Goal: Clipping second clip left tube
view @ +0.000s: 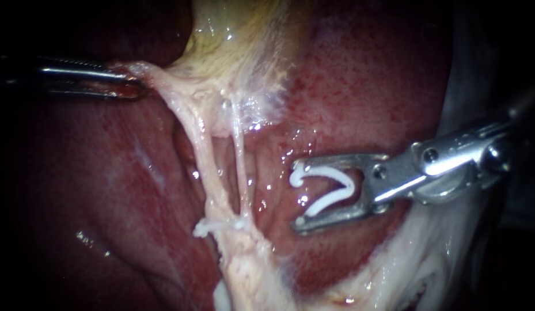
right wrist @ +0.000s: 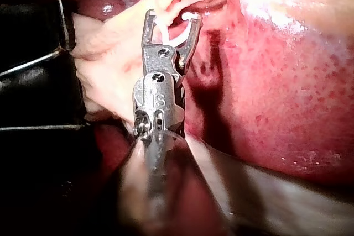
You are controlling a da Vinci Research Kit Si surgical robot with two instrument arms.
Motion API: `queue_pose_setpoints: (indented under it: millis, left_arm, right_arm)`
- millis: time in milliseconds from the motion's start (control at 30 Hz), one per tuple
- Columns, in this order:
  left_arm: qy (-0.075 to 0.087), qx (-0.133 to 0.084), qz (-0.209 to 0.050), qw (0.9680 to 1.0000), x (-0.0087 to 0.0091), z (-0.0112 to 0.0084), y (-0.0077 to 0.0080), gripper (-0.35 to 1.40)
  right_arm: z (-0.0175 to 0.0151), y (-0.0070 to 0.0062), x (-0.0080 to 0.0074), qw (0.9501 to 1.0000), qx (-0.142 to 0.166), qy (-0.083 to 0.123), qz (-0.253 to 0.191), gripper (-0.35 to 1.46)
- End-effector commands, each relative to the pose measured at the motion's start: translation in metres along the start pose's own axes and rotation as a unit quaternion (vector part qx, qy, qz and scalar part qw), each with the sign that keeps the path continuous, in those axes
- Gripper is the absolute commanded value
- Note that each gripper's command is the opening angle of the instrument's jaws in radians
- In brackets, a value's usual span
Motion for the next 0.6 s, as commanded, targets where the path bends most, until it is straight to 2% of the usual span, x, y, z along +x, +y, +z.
queue_pose_setpoints:
  millis: [33,167,333,600]
  left_arm:
    - [0.0,0.0,0.0,1.0,0.0,0.0,0.0,-0.35]
    - [0.0,0.001,0.0,1.0,0.0,0.0001,0.0,-0.35]
    - [0.0,0.001,0.0,1.0,0.0,0.0002,0.0,-0.35]
    - [0.0,0.001,0.0,1.0,-0.0001,0.0002,0.0,-0.35]
  right_arm:
    - [0.0006,-0.0001,0.0001,0.9999,0.003,0.003,0.014,0.5]
    - [0.0023,-0.0002,0.0008,0.998,0.018,0.025,0.055,0.5]
    - [0.004,0.0003,0.0015,0.9951,0.028,0.037,0.088,0.5]
    - [0.0067,0.0011,0.0004,0.9914,0.042,0.041,0.117,0.5]
